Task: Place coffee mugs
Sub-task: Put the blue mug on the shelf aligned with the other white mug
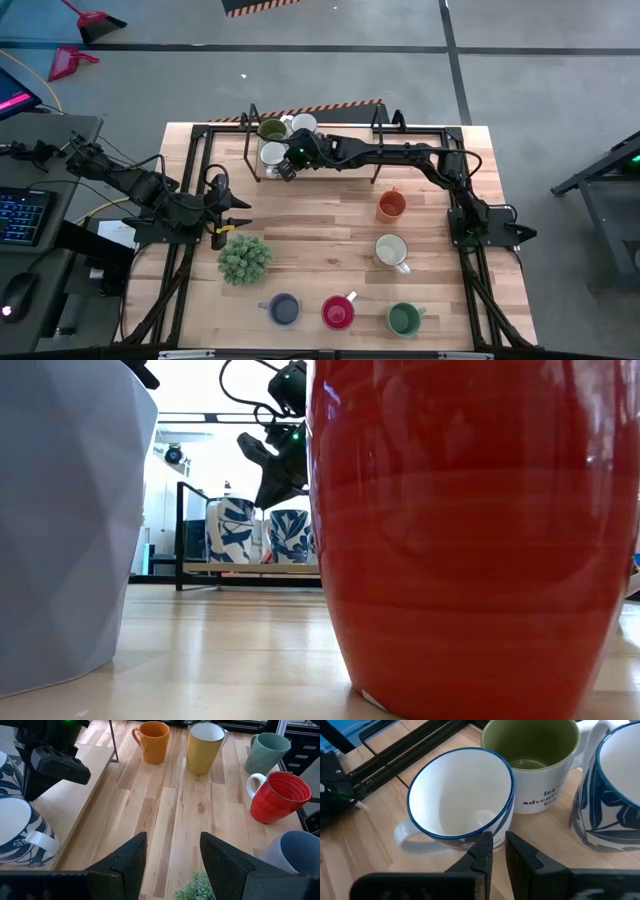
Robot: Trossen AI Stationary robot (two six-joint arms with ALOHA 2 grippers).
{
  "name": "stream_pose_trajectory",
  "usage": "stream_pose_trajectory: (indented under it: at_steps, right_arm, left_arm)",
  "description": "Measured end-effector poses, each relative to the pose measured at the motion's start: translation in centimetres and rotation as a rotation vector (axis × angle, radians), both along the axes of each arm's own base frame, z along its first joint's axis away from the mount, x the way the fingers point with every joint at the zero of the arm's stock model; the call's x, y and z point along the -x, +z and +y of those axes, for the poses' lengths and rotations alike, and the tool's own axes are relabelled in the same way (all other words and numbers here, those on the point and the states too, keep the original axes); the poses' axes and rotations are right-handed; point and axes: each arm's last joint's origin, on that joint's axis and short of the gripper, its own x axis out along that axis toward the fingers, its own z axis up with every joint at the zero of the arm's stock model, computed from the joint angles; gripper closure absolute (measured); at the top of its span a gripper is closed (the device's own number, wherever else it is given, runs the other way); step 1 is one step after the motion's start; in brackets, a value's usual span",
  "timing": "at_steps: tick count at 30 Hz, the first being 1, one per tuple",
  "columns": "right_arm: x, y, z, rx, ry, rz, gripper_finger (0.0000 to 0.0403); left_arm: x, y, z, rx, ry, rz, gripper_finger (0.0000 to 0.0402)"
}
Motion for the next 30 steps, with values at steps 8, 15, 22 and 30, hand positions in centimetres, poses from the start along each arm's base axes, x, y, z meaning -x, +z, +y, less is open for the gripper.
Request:
stream_pose_trajectory:
  at_steps: [8, 15, 22, 30]
  right_arm:
    - [-0.2, -0.2, 0.0, -0.018, 0.027, -0.014, 0.0366]
    - [-0.6, -1.2, 0.1, -0.037, 0.036, -0.013, 0.0366]
    - [-0.8, -0.9, 0.0, -0.028, 0.044, -0.05, 0.0366]
    - [-0.8, -0.9, 0.0, -0.028, 0.049, -0.049, 0.0366]
  left_arm:
    - [0.0, 0.0, 0.0, 0.0, 0.0, 0.0, 0.0228]
    - [0.0, 0.0, 0.0, 0.0, 0.0, 0.0, 0.0228]
    - [0.0, 0.0, 0.0, -0.001, -0.001, 0.0, 0.0228]
    - [0.0, 0.0, 0.0, -0.007, -0.004, 0.001, 0.0228]
